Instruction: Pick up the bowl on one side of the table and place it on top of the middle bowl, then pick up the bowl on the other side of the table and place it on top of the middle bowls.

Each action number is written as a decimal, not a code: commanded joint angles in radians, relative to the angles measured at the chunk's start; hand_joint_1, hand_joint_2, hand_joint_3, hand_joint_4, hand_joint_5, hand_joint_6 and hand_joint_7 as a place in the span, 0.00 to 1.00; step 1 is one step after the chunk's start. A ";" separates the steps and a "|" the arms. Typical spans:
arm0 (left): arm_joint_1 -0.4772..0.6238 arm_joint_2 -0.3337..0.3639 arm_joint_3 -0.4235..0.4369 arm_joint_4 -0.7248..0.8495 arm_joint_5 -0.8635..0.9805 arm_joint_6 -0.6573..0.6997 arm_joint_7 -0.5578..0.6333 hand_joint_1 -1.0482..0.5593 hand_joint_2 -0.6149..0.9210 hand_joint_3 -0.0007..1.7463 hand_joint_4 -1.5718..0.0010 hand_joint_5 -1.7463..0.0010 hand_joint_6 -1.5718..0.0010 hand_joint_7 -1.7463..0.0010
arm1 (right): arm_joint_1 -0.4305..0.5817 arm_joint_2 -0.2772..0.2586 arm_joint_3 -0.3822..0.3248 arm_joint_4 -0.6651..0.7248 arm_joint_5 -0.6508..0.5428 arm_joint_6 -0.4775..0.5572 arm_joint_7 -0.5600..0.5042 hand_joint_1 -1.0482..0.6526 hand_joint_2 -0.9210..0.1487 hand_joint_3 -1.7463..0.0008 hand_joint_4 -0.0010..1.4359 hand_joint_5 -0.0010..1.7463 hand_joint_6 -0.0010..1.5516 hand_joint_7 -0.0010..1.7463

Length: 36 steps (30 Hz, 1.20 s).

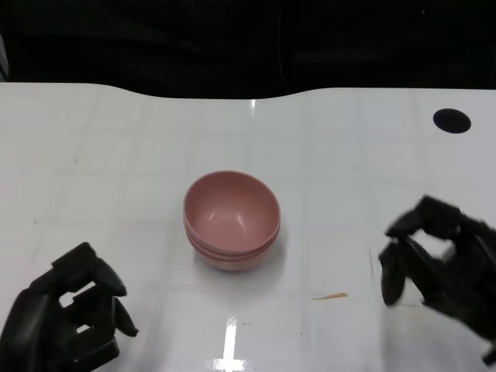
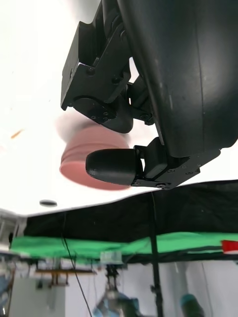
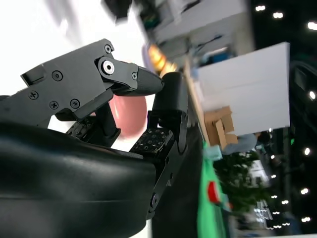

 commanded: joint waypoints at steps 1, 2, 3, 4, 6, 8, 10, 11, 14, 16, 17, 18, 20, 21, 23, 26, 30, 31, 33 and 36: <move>0.018 0.002 0.011 -0.018 -0.022 -0.006 -0.003 0.89 0.95 0.71 0.49 0.00 0.58 0.00 | 0.058 0.043 -0.069 -0.030 0.027 0.060 0.002 0.60 0.19 0.46 0.63 0.93 0.54 0.76; 0.022 0.002 0.011 -0.020 -0.025 -0.006 -0.004 0.88 0.94 0.72 0.47 0.00 0.56 0.00 | 0.073 0.064 -0.084 -0.028 0.021 0.066 0.000 0.60 0.21 0.43 0.62 0.95 0.53 0.78; 0.026 0.000 0.012 -0.024 -0.033 -0.001 -0.003 0.88 0.94 0.73 0.47 0.00 0.55 0.00 | 0.084 0.087 -0.095 -0.016 0.009 0.063 0.002 0.60 0.21 0.42 0.61 0.96 0.52 0.79; 0.029 -0.001 0.012 -0.028 -0.039 0.004 -0.003 0.88 0.94 0.73 0.46 0.00 0.55 0.00 | 0.091 0.105 -0.105 -0.008 -0.002 0.063 0.006 0.60 0.21 0.42 0.60 0.97 0.51 0.80; 0.033 -0.003 0.013 -0.028 -0.047 0.000 -0.003 0.87 0.94 0.73 0.46 0.00 0.55 0.00 | 0.097 0.142 -0.117 0.039 -0.041 0.041 0.033 0.60 0.21 0.42 0.58 0.99 0.50 0.82; 0.034 -0.003 0.013 -0.030 -0.052 0.001 0.001 0.87 0.93 0.73 0.46 0.00 0.55 0.00 | 0.095 0.174 -0.130 0.085 -0.071 0.024 0.062 0.60 0.21 0.42 0.57 1.00 0.49 0.82; 0.033 -0.004 0.014 -0.037 -0.060 0.014 0.008 0.86 0.93 0.73 0.45 0.00 0.55 0.00 | 0.089 0.203 -0.145 0.119 -0.099 0.015 0.076 0.60 0.24 0.40 0.58 1.00 0.50 0.83; 0.032 -0.004 0.014 -0.039 -0.063 0.017 0.008 0.86 0.93 0.73 0.45 0.00 0.55 0.00 | 0.086 0.214 -0.153 0.128 -0.110 0.013 0.082 0.59 0.27 0.38 0.59 1.00 0.50 0.84; 0.031 -0.004 0.015 -0.041 -0.064 0.020 0.008 0.86 0.92 0.74 0.44 0.00 0.55 0.00 | 0.082 0.234 -0.174 0.134 -0.133 0.017 0.097 0.59 0.29 0.36 0.59 1.00 0.50 0.84; 0.031 -0.004 0.015 -0.042 -0.064 0.021 0.008 0.86 0.92 0.74 0.44 0.00 0.55 0.00 | 0.081 0.245 -0.186 0.135 -0.145 0.022 0.105 0.59 0.30 0.36 0.59 1.00 0.50 0.84; 0.027 -0.004 0.016 -0.041 -0.070 0.032 0.010 0.86 0.92 0.74 0.44 0.00 0.55 0.00 | 0.070 0.248 -0.198 0.149 -0.144 0.019 0.121 0.59 0.30 0.36 0.59 1.00 0.50 0.84; 0.024 -0.004 0.018 -0.040 -0.074 0.041 0.011 0.84 0.91 0.75 0.43 0.00 0.54 0.00 | 0.061 0.250 -0.208 0.160 -0.143 0.016 0.133 0.57 0.30 0.35 0.59 1.00 0.50 0.84; 0.021 -0.003 0.020 -0.043 -0.083 0.055 0.011 0.84 0.90 0.76 0.43 0.00 0.54 0.00 | 0.047 0.258 -0.226 0.179 -0.139 0.015 0.159 0.57 0.29 0.35 0.60 1.00 0.49 0.83; 0.021 -0.003 0.021 -0.044 -0.085 0.058 0.011 0.84 0.89 0.77 0.42 0.00 0.54 0.00 | 0.045 0.263 -0.233 0.183 -0.140 0.017 0.167 0.56 0.29 0.35 0.60 1.00 0.49 0.83; 0.022 -0.002 0.021 -0.051 -0.091 0.066 0.010 0.84 0.88 0.78 0.42 0.00 0.53 0.00 | 0.040 0.266 -0.245 0.182 -0.144 0.022 0.176 0.56 0.28 0.36 0.60 0.99 0.50 0.83; 0.024 -0.003 0.022 -0.057 -0.097 0.068 0.008 0.85 0.88 0.80 0.41 0.00 0.53 0.00 | 0.036 0.274 -0.261 0.176 -0.153 0.017 0.182 0.58 0.25 0.38 0.60 0.98 0.50 0.81; 0.025 -0.013 0.025 -0.057 -0.116 0.060 0.001 0.85 0.89 0.81 0.40 0.00 0.52 0.00 | 0.031 0.289 -0.282 0.168 -0.156 -0.008 0.187 0.59 0.29 0.34 0.60 1.00 0.51 0.81; 0.025 -0.017 0.026 -0.055 -0.122 0.056 -0.003 0.85 0.89 0.81 0.39 0.00 0.52 0.00 | 0.031 0.291 -0.286 0.165 -0.159 -0.012 0.183 0.59 0.30 0.33 0.60 1.00 0.51 0.81; 0.026 -0.020 0.026 -0.056 -0.128 0.054 -0.003 0.84 0.88 0.81 0.38 0.00 0.51 0.00 | 0.034 0.290 -0.292 0.152 -0.164 -0.004 0.176 0.59 0.30 0.33 0.60 0.99 0.51 0.81; 0.028 -0.019 0.024 -0.058 -0.132 0.055 -0.003 0.83 0.87 0.82 0.37 0.00 0.51 0.00 | 0.037 0.289 -0.297 0.140 -0.174 0.005 0.174 0.58 0.30 0.35 0.60 0.98 0.51 0.81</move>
